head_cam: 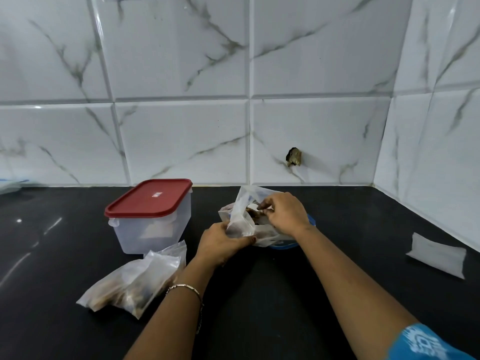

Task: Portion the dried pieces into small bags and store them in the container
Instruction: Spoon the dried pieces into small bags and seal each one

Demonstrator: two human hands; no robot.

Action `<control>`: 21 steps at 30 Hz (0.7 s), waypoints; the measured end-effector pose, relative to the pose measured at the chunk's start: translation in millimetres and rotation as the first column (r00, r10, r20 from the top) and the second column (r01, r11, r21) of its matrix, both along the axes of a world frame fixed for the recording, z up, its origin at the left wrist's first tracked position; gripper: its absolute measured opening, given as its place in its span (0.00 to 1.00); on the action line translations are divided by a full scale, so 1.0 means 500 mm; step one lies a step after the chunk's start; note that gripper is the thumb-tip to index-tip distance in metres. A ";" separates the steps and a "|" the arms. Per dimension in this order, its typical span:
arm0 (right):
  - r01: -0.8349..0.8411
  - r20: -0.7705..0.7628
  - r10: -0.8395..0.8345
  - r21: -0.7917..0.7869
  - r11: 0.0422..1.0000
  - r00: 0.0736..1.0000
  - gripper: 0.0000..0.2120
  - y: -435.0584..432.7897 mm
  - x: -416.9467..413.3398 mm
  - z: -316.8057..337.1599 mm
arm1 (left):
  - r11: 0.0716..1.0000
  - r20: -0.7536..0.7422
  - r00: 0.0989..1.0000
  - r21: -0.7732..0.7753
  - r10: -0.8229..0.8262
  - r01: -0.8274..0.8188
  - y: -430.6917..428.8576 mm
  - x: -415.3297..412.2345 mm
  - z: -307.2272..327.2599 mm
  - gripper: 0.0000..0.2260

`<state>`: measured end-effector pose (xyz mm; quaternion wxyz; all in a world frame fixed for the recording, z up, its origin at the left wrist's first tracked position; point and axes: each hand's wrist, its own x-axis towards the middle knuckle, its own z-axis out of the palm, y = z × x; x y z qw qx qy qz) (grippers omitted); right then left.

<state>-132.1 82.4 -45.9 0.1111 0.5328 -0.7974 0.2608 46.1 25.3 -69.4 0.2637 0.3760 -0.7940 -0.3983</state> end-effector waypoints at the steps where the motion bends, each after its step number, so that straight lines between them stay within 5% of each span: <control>1: -0.013 0.054 0.013 0.000 1.000 0.998 0.09 0.003 -0.004 0.000 | 1.000 0.005 1.000 -0.006 -0.002 0.002 0.001 0.000 0.000 0.26; 7: -0.089 0.374 0.110 -0.072 0.993 0.921 0.06 0.025 -0.035 0.010 | 1.000 0.007 1.000 0.019 -0.010 0.010 0.002 0.003 0.003 0.26; 14: -0.108 0.158 0.116 -0.058 0.992 0.981 0.10 -0.009 0.000 0.003 | 1.000 0.034 0.999 -0.011 -0.014 0.014 -0.001 0.004 0.004 0.28; 21: -0.187 0.087 0.173 0.186 0.965 0.981 0.14 -0.012 0.003 0.003 | 0.999 0.038 0.999 -0.030 -0.020 0.021 0.003 0.004 0.005 0.25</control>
